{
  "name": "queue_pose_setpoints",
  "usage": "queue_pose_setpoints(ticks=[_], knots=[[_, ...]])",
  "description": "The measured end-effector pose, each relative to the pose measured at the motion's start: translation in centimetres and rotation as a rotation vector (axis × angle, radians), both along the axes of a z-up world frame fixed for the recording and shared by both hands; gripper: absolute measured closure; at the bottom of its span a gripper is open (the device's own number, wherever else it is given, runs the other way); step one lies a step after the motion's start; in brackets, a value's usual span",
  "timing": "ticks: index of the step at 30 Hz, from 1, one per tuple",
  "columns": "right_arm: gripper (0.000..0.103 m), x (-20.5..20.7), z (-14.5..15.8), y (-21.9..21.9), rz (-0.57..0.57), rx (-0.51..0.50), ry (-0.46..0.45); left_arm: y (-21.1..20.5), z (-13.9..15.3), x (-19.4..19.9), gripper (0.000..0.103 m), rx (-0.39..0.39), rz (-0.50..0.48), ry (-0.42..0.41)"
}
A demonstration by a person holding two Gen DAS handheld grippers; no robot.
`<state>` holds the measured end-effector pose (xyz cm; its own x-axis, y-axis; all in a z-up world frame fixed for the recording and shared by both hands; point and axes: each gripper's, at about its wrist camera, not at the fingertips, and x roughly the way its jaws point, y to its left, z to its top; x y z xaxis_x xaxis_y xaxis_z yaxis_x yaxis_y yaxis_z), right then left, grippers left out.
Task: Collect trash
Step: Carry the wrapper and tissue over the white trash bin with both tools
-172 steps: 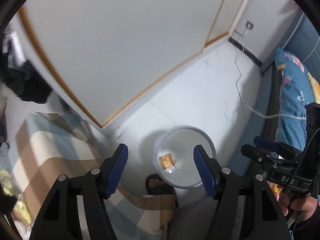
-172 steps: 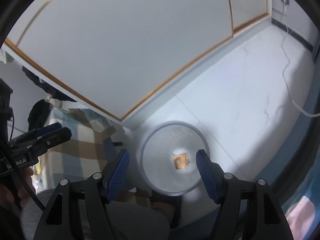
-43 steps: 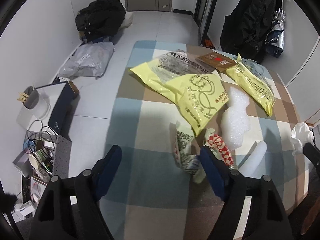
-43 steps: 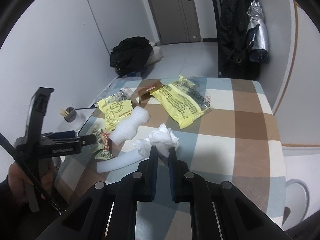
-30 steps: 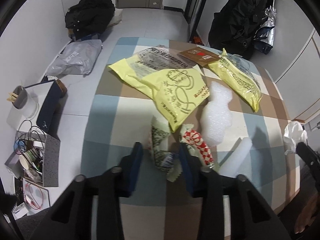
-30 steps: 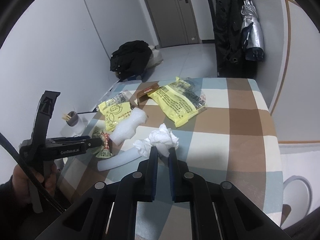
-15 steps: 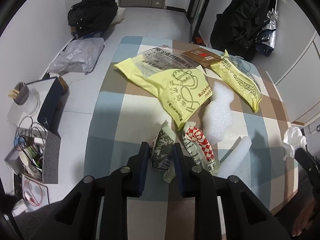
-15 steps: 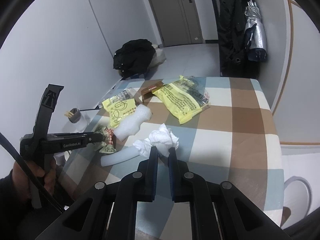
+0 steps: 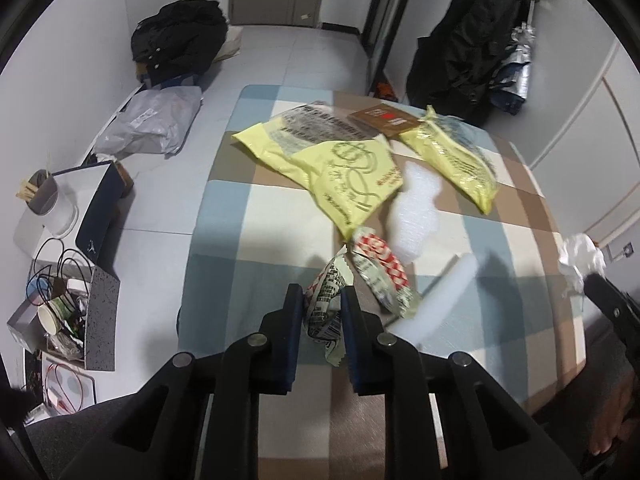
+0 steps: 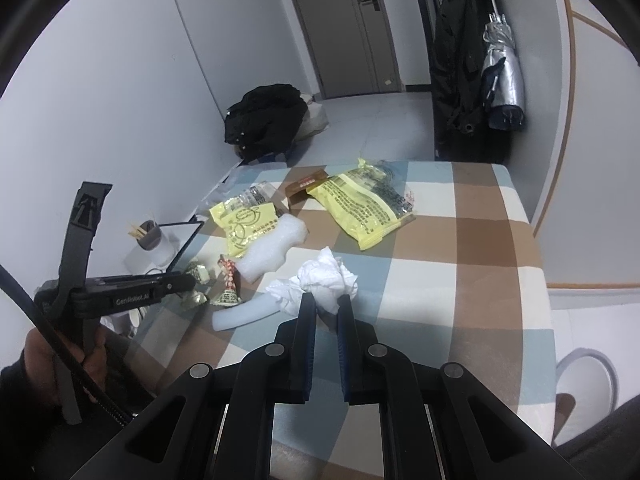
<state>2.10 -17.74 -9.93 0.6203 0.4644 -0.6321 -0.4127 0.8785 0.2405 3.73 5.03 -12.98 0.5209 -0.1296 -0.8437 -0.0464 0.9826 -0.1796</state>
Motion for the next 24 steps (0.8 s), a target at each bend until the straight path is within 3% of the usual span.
queue_pose_setpoints(ticks=[7,11,24], knots=[[0.094,-0.5,1.5,-1.1,-0.023,0.026,-0.027,-0.5,2.0,-0.9,0.088,-0.011,-0.020,-0.057],[0.094,-0.6,2.6,-2.2,-0.037,0.045,-0.041,-1.9,3.7,-1.1,0.089,0.042,-0.077,-0.106],[0.094,-0.8,7.8,-8.5,-0.103,0.093,-0.133,-8.4,10.5,-0.5,0.089,-0.030,-0.210,-0.219]])
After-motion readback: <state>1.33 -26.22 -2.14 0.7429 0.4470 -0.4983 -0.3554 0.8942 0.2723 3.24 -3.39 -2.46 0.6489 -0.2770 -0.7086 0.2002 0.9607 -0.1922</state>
